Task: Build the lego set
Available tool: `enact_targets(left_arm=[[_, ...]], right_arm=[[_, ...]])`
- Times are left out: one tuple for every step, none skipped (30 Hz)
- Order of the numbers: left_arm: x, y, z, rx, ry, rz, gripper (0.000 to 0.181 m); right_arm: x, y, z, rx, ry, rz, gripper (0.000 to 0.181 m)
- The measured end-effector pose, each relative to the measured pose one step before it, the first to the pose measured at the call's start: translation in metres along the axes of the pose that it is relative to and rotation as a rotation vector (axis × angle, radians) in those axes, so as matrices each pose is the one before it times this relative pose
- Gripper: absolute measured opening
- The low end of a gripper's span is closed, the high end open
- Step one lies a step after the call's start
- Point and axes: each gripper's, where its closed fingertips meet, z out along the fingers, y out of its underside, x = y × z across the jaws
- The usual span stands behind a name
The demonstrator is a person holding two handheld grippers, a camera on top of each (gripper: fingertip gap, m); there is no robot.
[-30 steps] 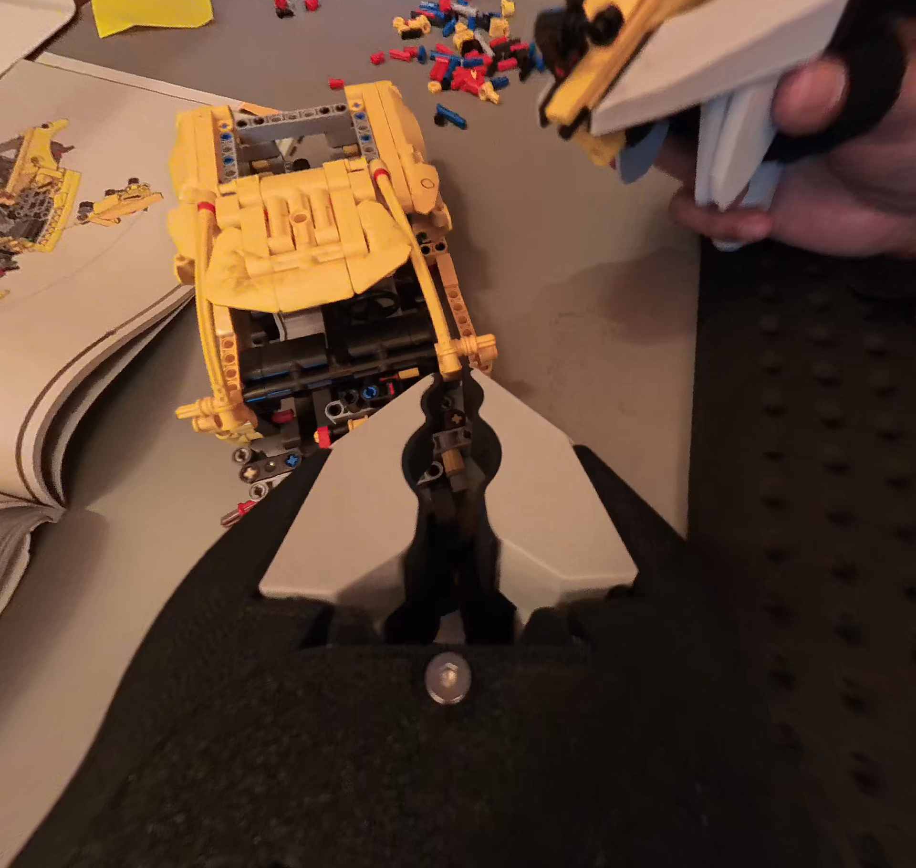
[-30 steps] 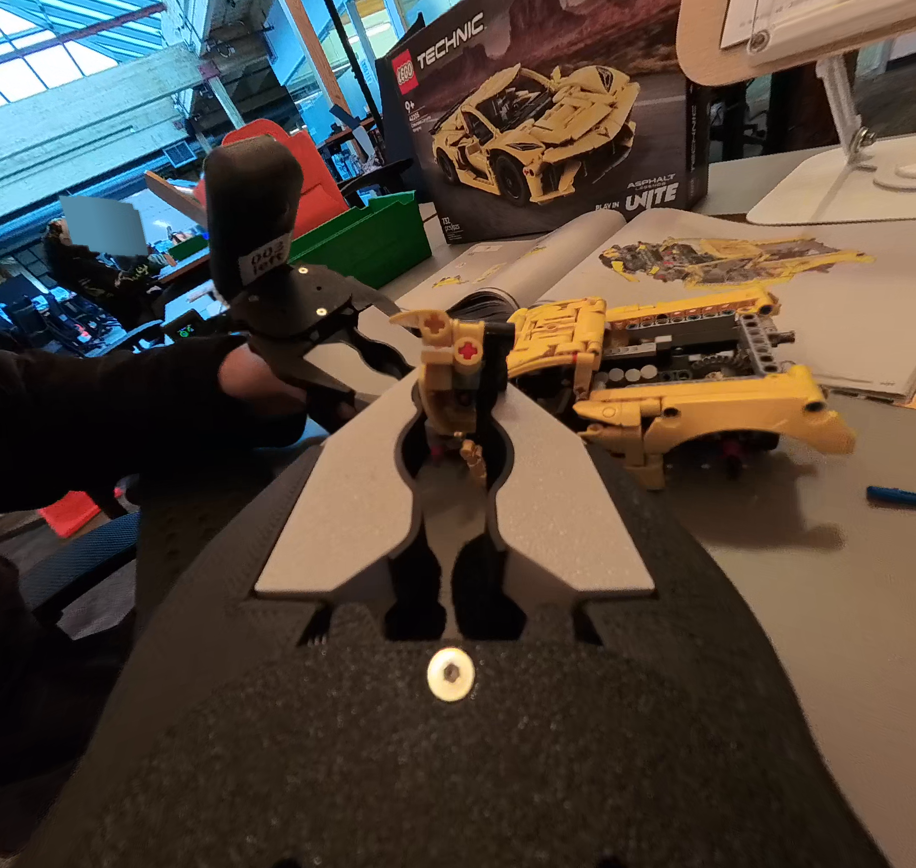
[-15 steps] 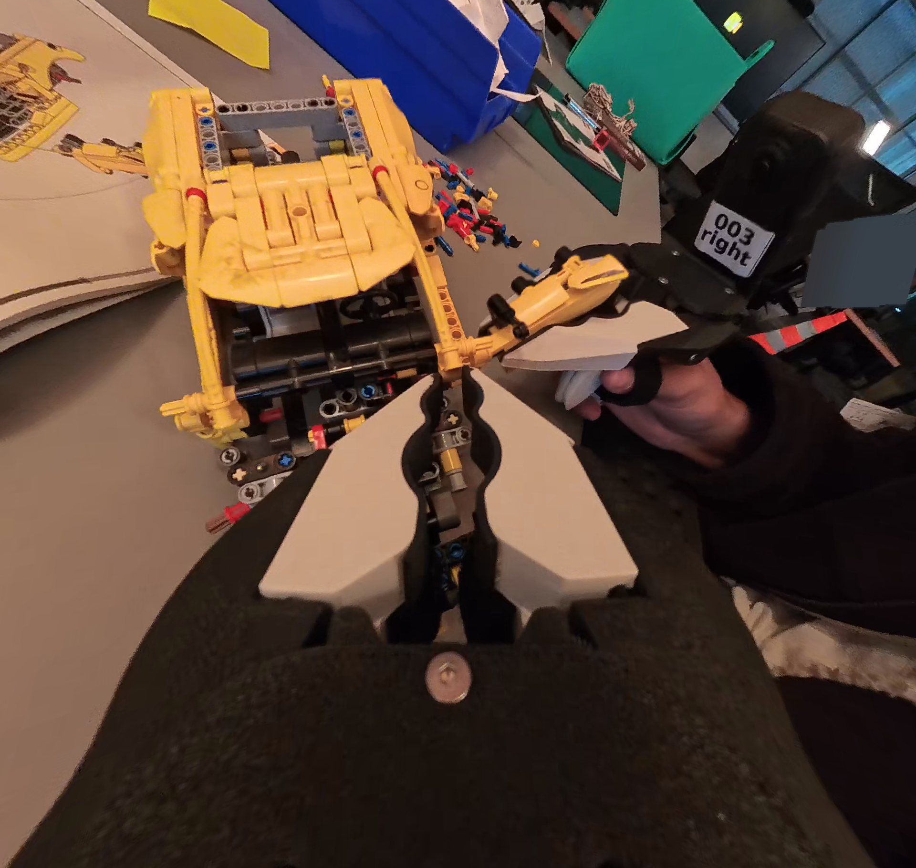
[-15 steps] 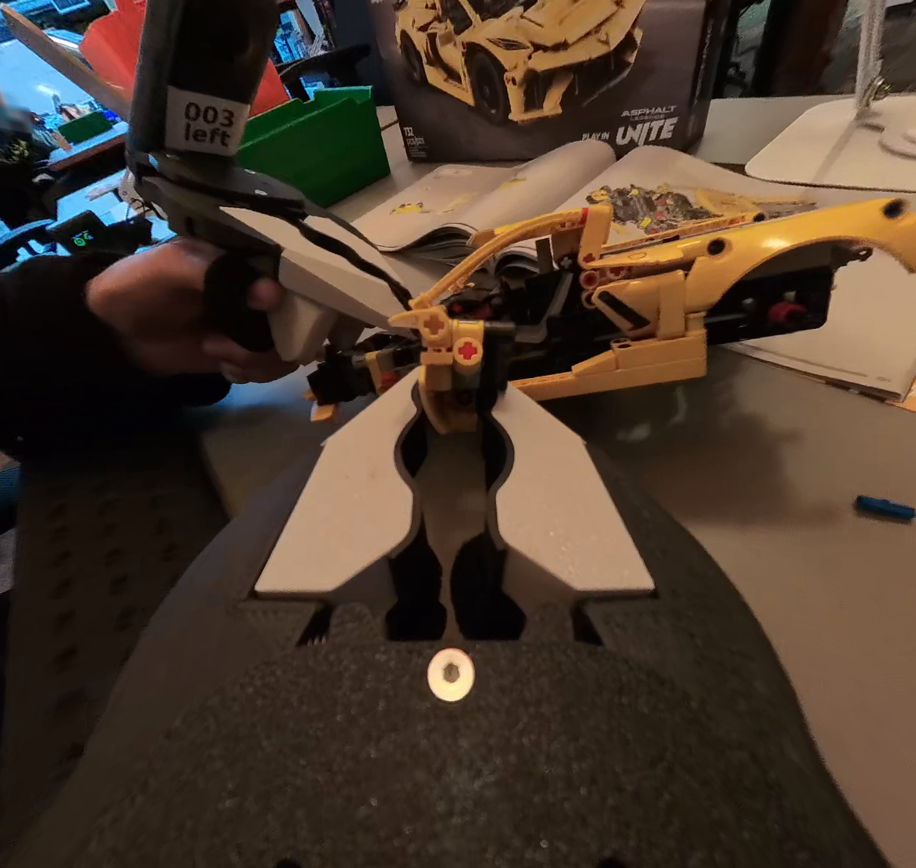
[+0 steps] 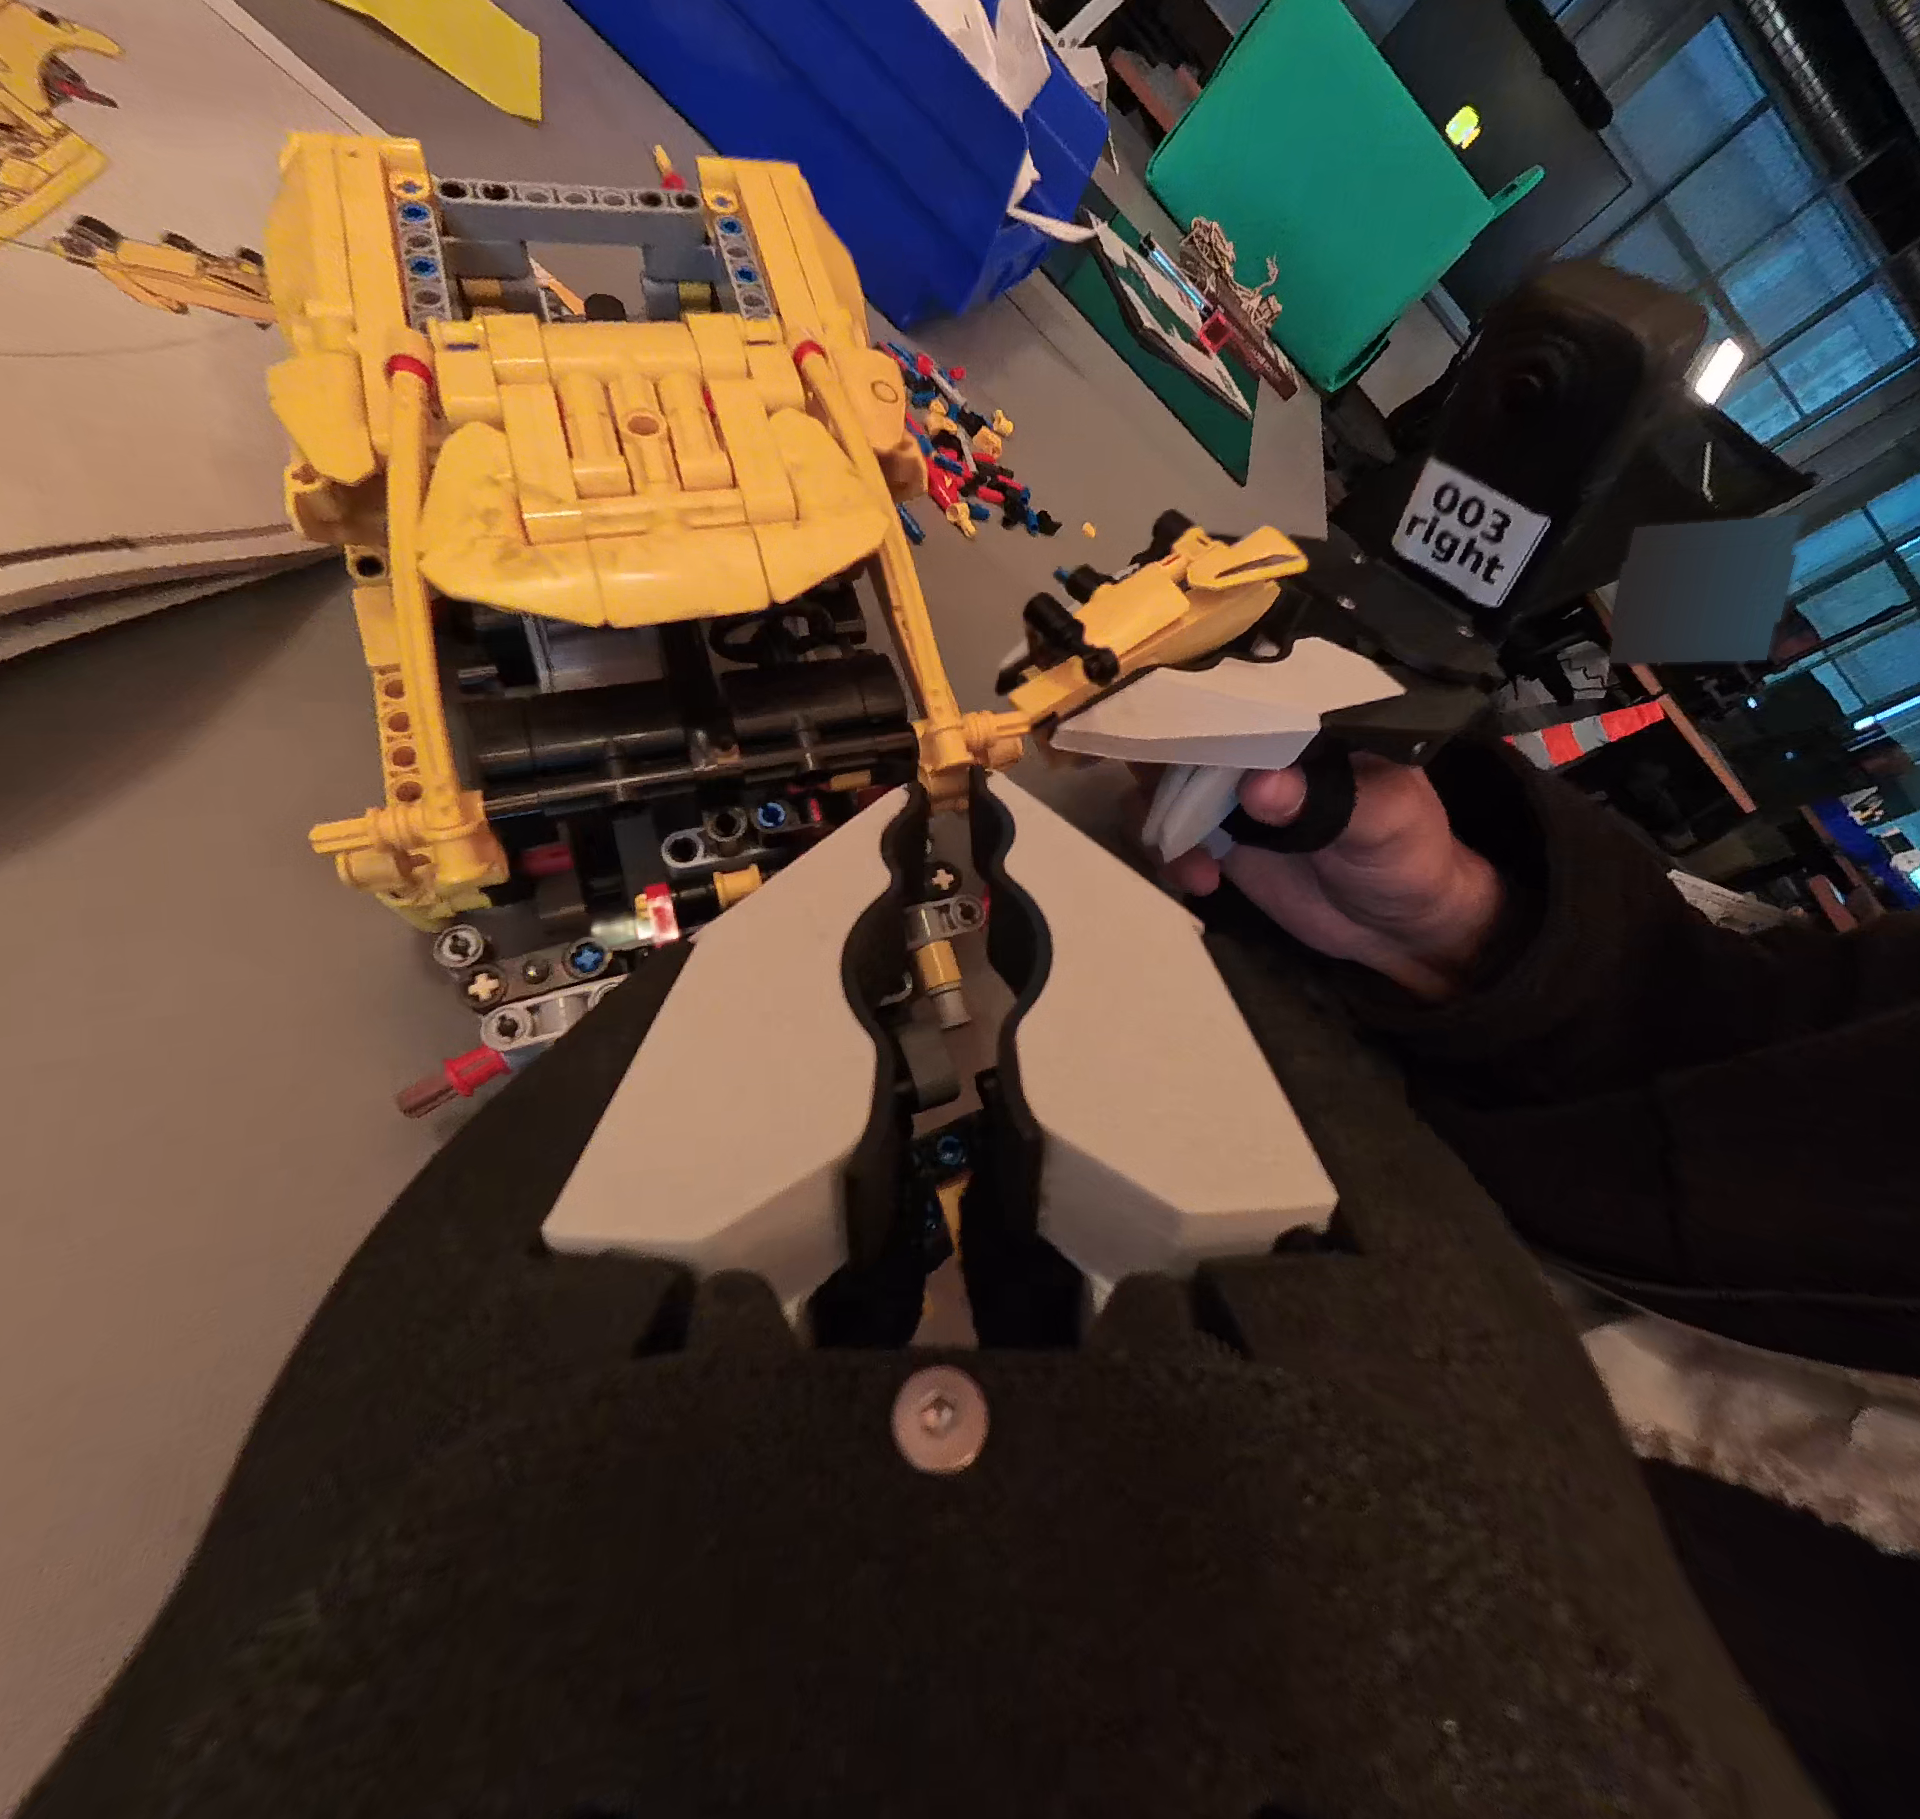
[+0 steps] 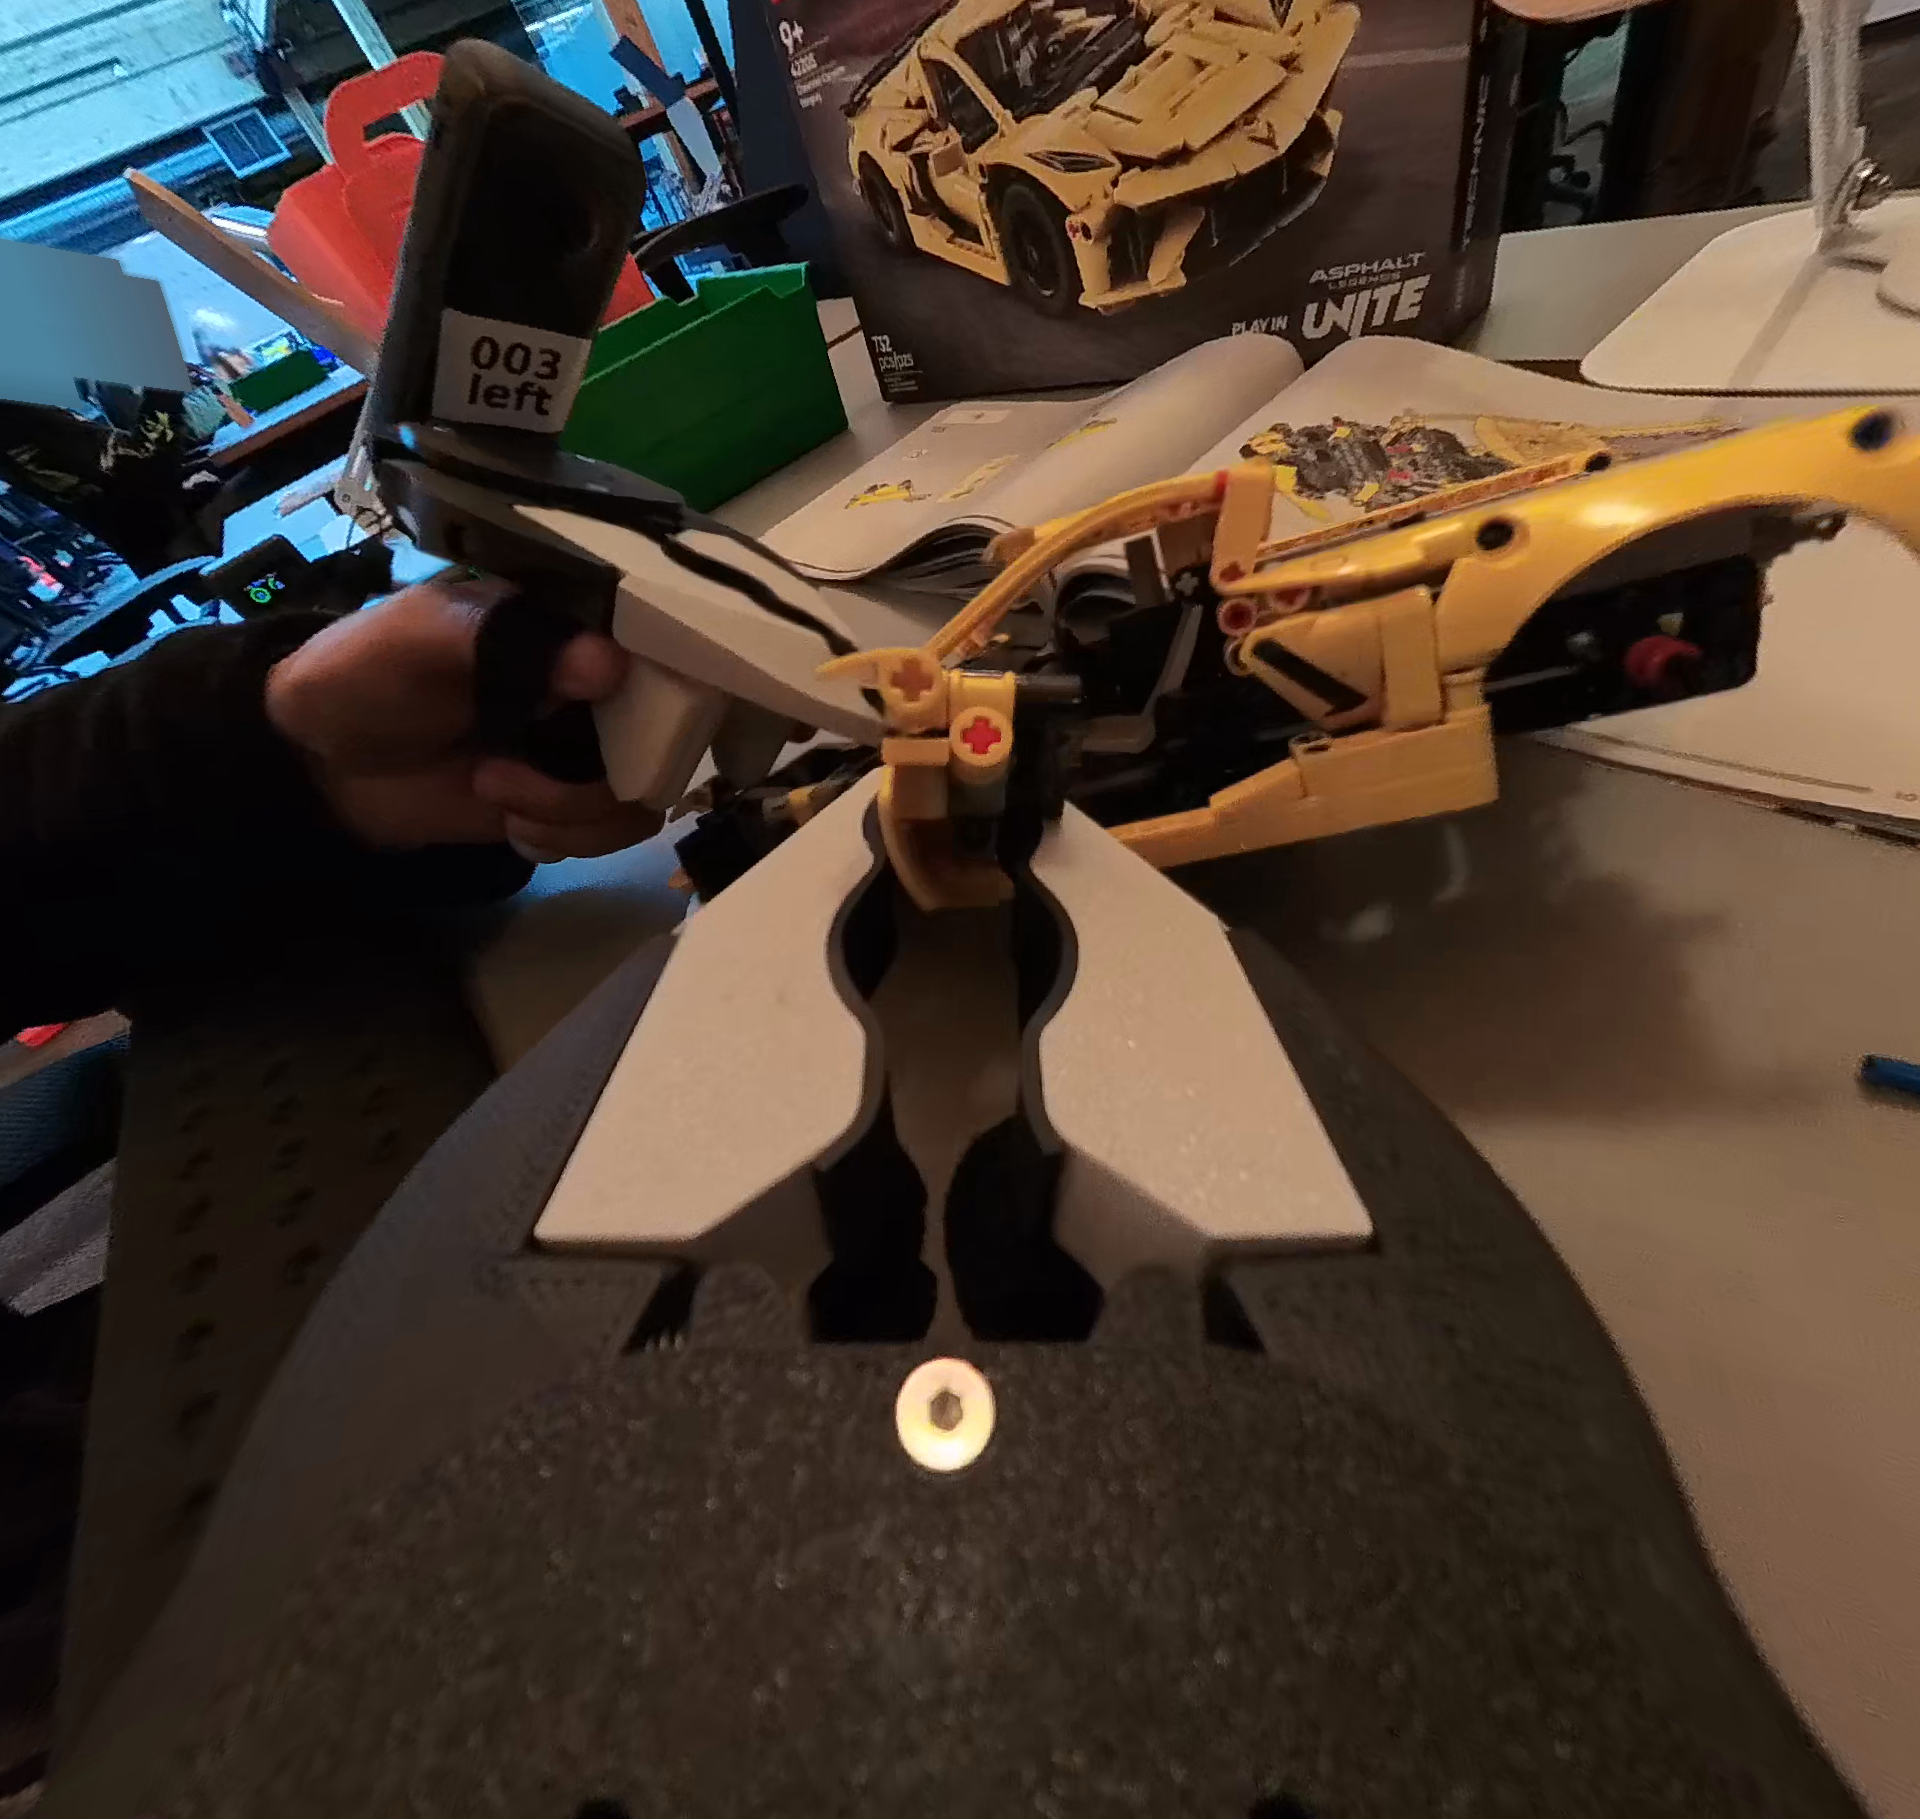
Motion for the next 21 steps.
enact_targets(left_arm=[[-0.00036, -0.00204, -0.00122, 0.0110, 0.0044, -0.0122, 0.007], [-0.00035, -0.00170, -0.00116, 0.0083, 0.0071, -0.0142, 0.007], [-0.00022, -0.00126, -0.00089, 0.0062, 0.0066, -0.0106, 0.007], [-0.00003, -0.00058, -0.00052, 0.0015, 0.0036, -0.0046, 0.007], [-0.00008, -0.00012, -0.00009, -0.0004, 0.0014, -0.0014, 0.007], [-0.00002, 0.00001, 0.00006, -0.0004, 0.0000, 0.0000, 0.007], [-0.00002, -0.00038, -0.00014, 0.0023, 0.0001, -0.0022, 0.007], [-0.00008, -0.00039, -0.00029, 0.0013, 0.0023, -0.0045, 0.007], [0.00005, -0.00005, -0.00027, -0.0005, 0.0037, -0.0036, 0.007], [0.00004, -0.00007, -0.00025, 0.0001, 0.0025, -0.0026, 0.007], [-0.00007, -0.00038, -0.00027, 0.0030, -0.0002, -0.0015, 0.007], [-0.00006, -0.00031, -0.00016, 0.0024, -0.0008, -0.0001, 0.007], [0.00008, 0.00010, -0.00006, -0.0005, 0.0006, -0.0019, 0.007], [0.00006, -0.00006, -0.00006, 0.0005, 0.0023, -0.0032, 0.007], [0.00020, 0.00023, 0.00023, 0.0002, 0.0037, -0.0056, 0.007], [0.00011, 0.00052, 0.00036, -0.0020, 0.0025, -0.0031, 0.007], [-0.00011, 0.00025, 0.00025, -0.0006, -0.0003, -0.0013, 0.007], [-0.00017, -0.00048, -0.00014, 0.0031, -0.0019, 0.0002, 0.007], [-0.00009, -0.00041, -0.00032, 0.0011, -0.0005, -0.0016, 0.007], [-0.00003, -0.00019, -0.00013, 0.0004, 0.0009, -0.0029, 0.007], [-0.00012, 0.00009, 0.00006, -0.0002, 0.0008, -0.0018, 0.007]], right_arm=[[-0.00136, 0.00135, 0.00125, -0.0083, -0.0072, 0.0024, 0.015], [-0.00055, -0.00001, 0.00060, -0.0009, 0.0000, -0.0063, 0.015], [-0.00047, -0.00057, 0.00003, 0.0018, 0.0011, -0.0085, 0.015], [-0.00096, -0.00052, 0.00038, 0.0020, -0.0033, -0.0034, 0.015], [-0.00033, 0.00017, 0.00059, -0.0008, -0.0014, -0.0022, 0.015], [0.00017, -0.00022, 0.00022, 0.0001, 0.0018, -0.0016, 0.015], [0.00033, -0.00061, -0.00008, 0.0014, 0.0041, -0.0051, 0.015], [0.00076, -0.00129, 0.00010, 0.0072, 0.0083, -0.0066, 0.015], [0.00066, -0.00089, -0.00014, 0.0027, 0.0057, -0.0059, 0.015], [0.00050, -0.00223, -0.00075, 0.0103, 0.0037, -0.0031, 0.015], [0.00026, -0.00193, -0.00048, 0.0126, 0.0011, -0.0007, 0.015], [0.00005, 0.00207, 0.00126, -0.0093, -0.0029, 0.0048, 0.015], [-0.00038, 0.00240, 0.00150, -0.0132, -0.0047, 0.0061, 0.015], [-0.00014, -0.00205, -0.00030, 0.0104, 0.0001, -0.0048, 0.015], [-0.00012, -0.00017, 0.00054, -0.0021, 0.0024, -0.0087, 0.015], [-0.00021, -0.00104, 0.00071, 0.0063, -0.0007, -0.0037, 0.015], [-0.00039, 0.00028, 0.00084, -0.0046, -0.0033, 0.0002, 0.015], [0.00015, -0.00075, 0.00032, 0.0038, 0.0003, -0.0020, 0.015], [-0.00006, -0.00036, 0.00039, 0.0015, -0.0005, -0.0006, 0.015], [0.00012, -0.00002, 0.00012, -0.0003, 0.0030, -0.0044, 0.015], [0.00011, 0.00011, -0.00002, -0.0033, 0.0094, -0.0164, 0.015]])
